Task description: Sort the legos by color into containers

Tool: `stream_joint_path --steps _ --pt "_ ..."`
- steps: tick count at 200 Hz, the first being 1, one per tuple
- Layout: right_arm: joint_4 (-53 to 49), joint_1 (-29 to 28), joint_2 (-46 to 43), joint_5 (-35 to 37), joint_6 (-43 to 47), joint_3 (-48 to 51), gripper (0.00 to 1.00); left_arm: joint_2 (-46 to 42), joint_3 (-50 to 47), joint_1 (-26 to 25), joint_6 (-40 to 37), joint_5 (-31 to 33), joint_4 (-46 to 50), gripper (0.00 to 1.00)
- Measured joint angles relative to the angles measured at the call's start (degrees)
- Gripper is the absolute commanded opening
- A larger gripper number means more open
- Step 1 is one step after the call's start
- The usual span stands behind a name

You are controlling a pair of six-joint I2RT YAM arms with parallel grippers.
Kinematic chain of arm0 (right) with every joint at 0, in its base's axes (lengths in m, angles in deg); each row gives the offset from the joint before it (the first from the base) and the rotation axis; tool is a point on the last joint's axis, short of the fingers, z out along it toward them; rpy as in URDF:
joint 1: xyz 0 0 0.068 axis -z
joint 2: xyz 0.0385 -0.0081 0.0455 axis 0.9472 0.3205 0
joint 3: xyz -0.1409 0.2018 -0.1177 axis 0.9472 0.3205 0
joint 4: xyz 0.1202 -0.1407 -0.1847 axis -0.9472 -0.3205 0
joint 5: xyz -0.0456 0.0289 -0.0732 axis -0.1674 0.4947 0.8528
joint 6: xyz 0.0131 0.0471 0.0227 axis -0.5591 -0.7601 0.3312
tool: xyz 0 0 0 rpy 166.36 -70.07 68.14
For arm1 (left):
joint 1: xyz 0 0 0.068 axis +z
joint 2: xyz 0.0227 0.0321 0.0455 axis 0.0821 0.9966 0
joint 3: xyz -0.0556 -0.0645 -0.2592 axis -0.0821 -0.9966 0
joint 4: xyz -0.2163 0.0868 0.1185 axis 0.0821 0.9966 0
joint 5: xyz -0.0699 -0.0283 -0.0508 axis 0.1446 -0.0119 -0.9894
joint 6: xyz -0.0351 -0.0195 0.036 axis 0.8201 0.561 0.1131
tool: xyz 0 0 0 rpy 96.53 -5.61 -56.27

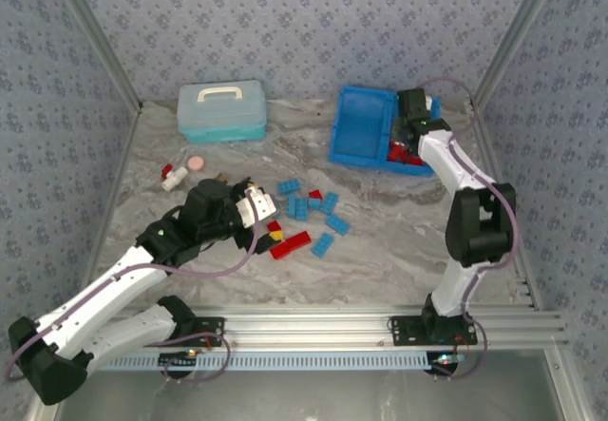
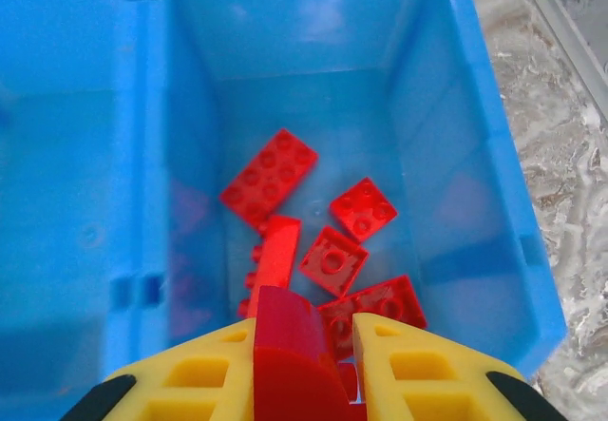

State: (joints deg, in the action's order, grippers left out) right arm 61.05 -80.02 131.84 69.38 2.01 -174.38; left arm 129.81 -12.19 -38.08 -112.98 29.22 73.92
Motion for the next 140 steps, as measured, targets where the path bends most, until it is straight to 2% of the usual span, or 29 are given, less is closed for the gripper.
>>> stream_joint_path --steps 47,72,86,101,140 --pt "-4.3 2.4 15.0 0.1 -0.8 -14.2 0.29 0.0 0.0 0.0 0.0 0.7 0.0 0.99" --pt "-7.1 4.0 19.2 -0.8 -1.8 -18.7 0.39 0.0 0.0 0.0 0.0 1.1 0.0 0.99" --pt "-8.5 4.6 20.2 -1.4 -1.9 -20.0 0.48 0.0 0.0 0.0 0.0 1.3 0.0 0.99" --pt "-9.7 5.0 20.3 -1.6 -2.3 -20.6 0.52 0.0 0.0 0.0 0.0 1.3 0.0 0.99" --pt "-9.0 4.1 16.2 -2.1 -3.0 -16.7 0.53 0.0 0.0 0.0 0.0 1.3 0.0 0.99"
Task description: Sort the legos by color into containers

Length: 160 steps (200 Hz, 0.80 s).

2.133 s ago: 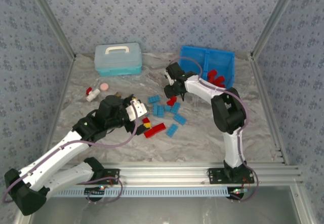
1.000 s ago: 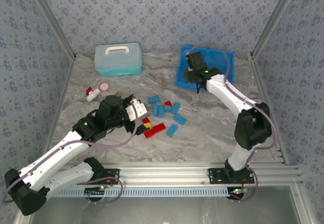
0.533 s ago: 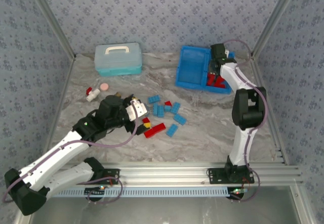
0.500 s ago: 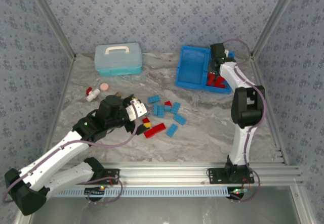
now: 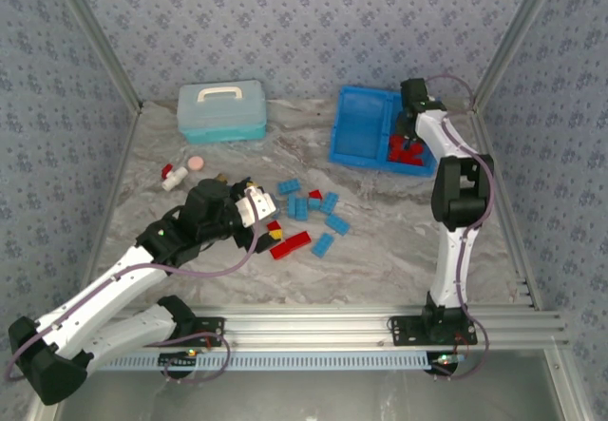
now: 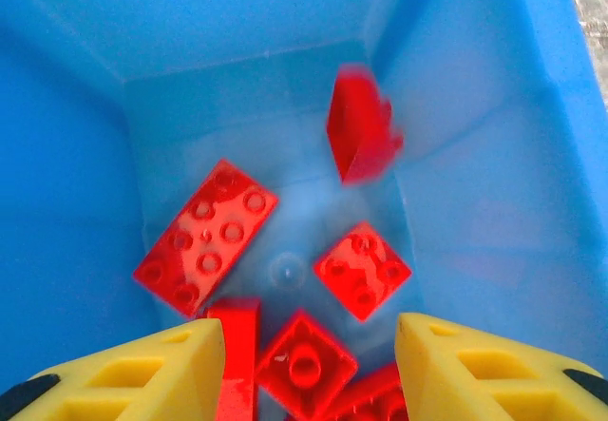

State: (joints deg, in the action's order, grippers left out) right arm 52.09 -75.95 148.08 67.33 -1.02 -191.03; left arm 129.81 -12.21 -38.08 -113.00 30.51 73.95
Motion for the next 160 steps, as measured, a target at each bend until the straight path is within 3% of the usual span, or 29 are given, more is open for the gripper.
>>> stream_joint_path --steps 35,73,112,160 --pt "4.0 -4.5 -12.8 -0.5 -0.6 11.7 0.54 0.0 0.0 0.0 0.0 0.0 0.0 0.99" --pt "9.4 -16.3 -23.2 -7.1 4.1 20.3 0.54 0.0 0.0 0.0 0.0 0.0 0.0 0.99" --pt "8.1 -26.9 -19.0 -13.2 9.1 20.3 0.54 0.0 0.0 0.0 0.0 0.0 0.0 0.99" --pt "2.4 -28.9 -6.2 -16.7 9.6 17.9 0.58 0.0 0.0 0.0 0.0 0.0 0.0 0.99"
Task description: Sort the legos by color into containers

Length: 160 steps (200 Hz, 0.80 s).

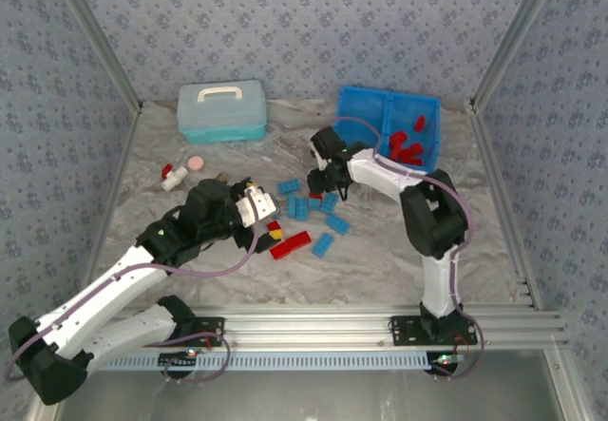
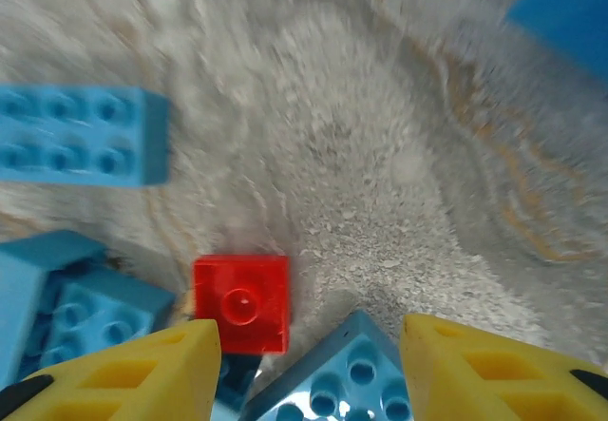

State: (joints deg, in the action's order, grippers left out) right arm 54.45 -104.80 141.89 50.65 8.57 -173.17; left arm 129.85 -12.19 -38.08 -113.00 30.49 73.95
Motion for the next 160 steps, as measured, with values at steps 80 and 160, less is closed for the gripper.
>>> stream_joint_path --steps 80,160 --pt "-3.0 -1.0 3.7 -1.4 0.4 -4.9 0.57 0.1 0.0 0.0 0.0 0.0 0.0 0.99" --pt "-5.6 -3.1 6.8 -0.9 1.2 -7.2 0.54 0.5 0.0 0.0 0.0 0.0 0.2 0.99"
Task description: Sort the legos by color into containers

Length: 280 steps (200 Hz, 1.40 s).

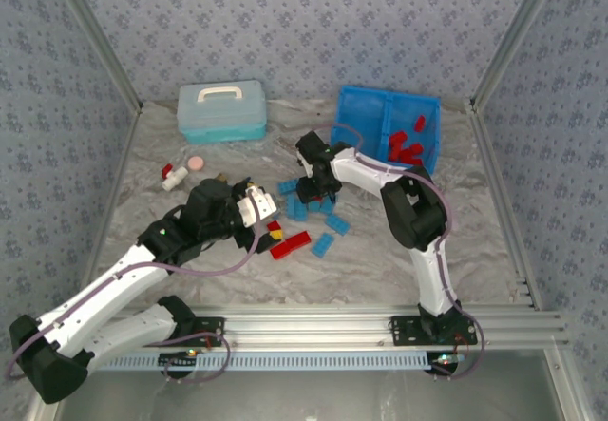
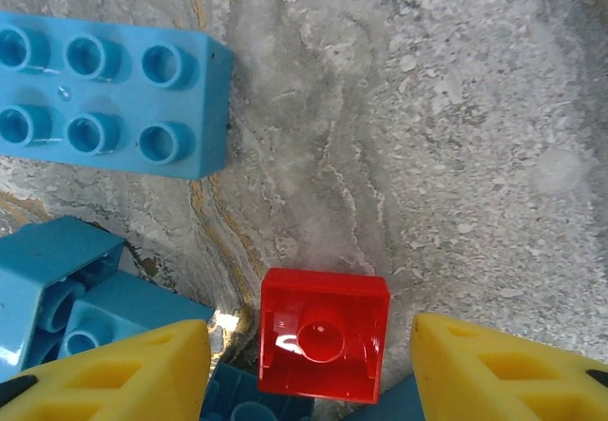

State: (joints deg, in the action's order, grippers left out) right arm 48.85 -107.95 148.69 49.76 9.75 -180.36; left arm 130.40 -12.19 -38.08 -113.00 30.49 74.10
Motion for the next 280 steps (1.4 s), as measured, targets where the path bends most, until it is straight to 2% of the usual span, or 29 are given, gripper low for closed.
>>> stream_joint_path --steps 12,61,129,176,196,229,258,280 --pt "-0.1 0.0 0.3 0.2 0.0 0.0 0.51 0.0 0.0 0.0 0.0 0.0 0.0 0.99" --pt "-1.7 0.1 2.0 0.0 0.0 -2.5 0.53 0.0 0.0 0.0 0.0 0.0 0.0 0.99" --pt "-5.4 1.5 4.4 0.0 -2.1 -5.6 0.38 0.1 0.0 0.0 0.0 0.0 0.0 0.99" --pt "-6.7 1.9 3.7 0.6 -3.3 -5.6 0.35 0.1 0.0 0.0 0.0 0.0 0.0 0.99" --pt "-5.9 2.0 -0.2 1.9 -4.4 -3.0 0.35 0.1 0.0 0.0 0.0 0.0 0.0 0.99" --pt "-2.1 5.1 -13.6 5.9 -7.0 2.4 0.36 0.2 0.0 0.0 0.0 0.0 0.1 0.99" --pt "4.5 12.7 -24.8 11.2 -9.8 7.7 0.37 0.2 0.0 0.0 0.0 0.0 0.0 0.99" --pt "8.4 19.7 -26.9 14.2 -11.6 10.5 0.37 0.2 0.0 0.0 0.0 0.0 0.1 0.99"
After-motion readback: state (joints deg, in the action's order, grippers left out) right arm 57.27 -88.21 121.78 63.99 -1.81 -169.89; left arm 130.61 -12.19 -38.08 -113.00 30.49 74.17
